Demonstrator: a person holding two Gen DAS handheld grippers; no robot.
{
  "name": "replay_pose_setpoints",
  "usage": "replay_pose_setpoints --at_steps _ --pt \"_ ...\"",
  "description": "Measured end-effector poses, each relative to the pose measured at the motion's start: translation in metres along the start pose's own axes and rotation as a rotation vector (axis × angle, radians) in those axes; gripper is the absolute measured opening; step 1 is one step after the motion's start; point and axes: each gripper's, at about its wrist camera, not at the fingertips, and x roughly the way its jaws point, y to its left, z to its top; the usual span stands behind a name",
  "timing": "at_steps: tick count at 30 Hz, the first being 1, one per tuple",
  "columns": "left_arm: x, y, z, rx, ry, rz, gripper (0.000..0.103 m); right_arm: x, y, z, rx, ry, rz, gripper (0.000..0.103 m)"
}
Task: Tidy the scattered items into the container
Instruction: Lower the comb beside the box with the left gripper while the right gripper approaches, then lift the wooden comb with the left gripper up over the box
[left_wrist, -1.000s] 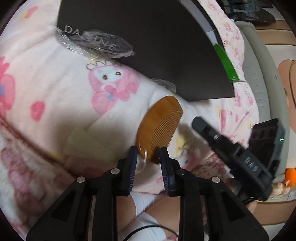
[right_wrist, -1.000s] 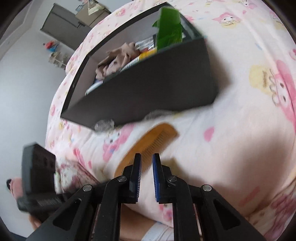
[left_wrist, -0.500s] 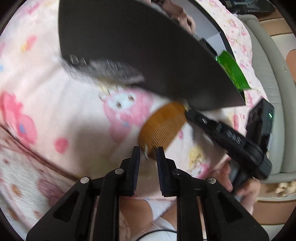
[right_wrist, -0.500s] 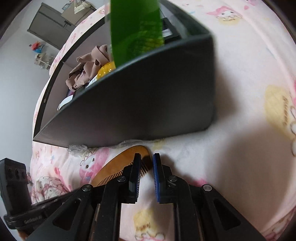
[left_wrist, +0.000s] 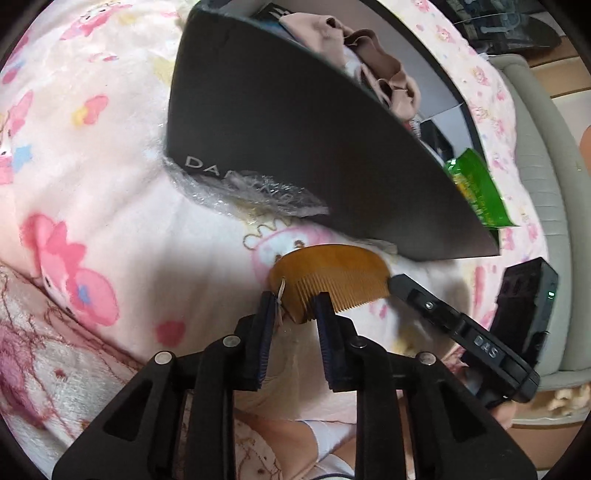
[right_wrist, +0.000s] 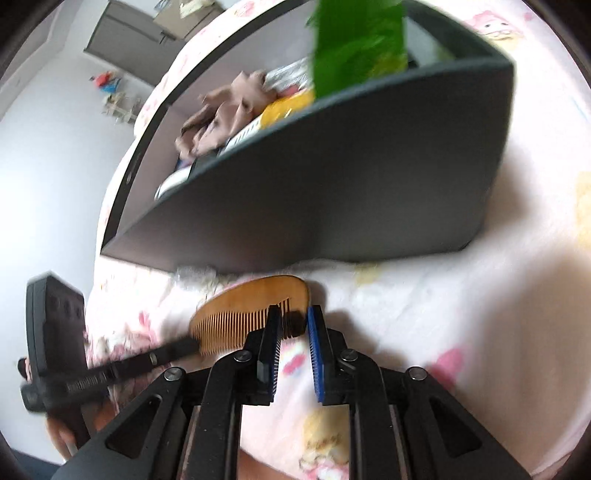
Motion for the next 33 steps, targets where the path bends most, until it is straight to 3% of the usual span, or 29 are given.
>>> replay_pose_setpoints --at_steps 5,11,17,20,25,28,33 --pt "0.008 0.004 0.004 -0.016 0.003 0.027 0.024 -0.002 -0.010 0.010 0.052 -0.055 -0.009 0.013" --pt "0.018 -0.005 0.005 -0.006 0.001 0.035 0.028 0.016 0.001 0.010 -0.043 -0.010 -0.074 0.015" --pt "-0.001 -0.027 -0.008 0.052 -0.012 -0.031 0.031 -0.030 0.005 -0.003 -0.044 -0.067 -0.005 0.015" --pt "0.000 -0.032 -0.017 0.089 0.001 -0.054 0.031 -0.054 0.008 -0.014 -0.049 -0.091 -0.029 0.015" --pt "0.016 -0.020 -0.003 0.103 0.046 0.011 0.031 -0.057 -0.005 -0.042 -0.001 -0.019 -0.027 0.015" --pt "0.015 -0.015 -0.004 0.096 0.042 0.050 0.031 -0.052 -0.005 -0.049 0.018 -0.018 -0.076 0.015" --pt "0.016 -0.005 -0.004 0.084 0.053 0.033 0.032 -0.036 -0.008 -0.041 0.070 -0.011 -0.043 0.032"
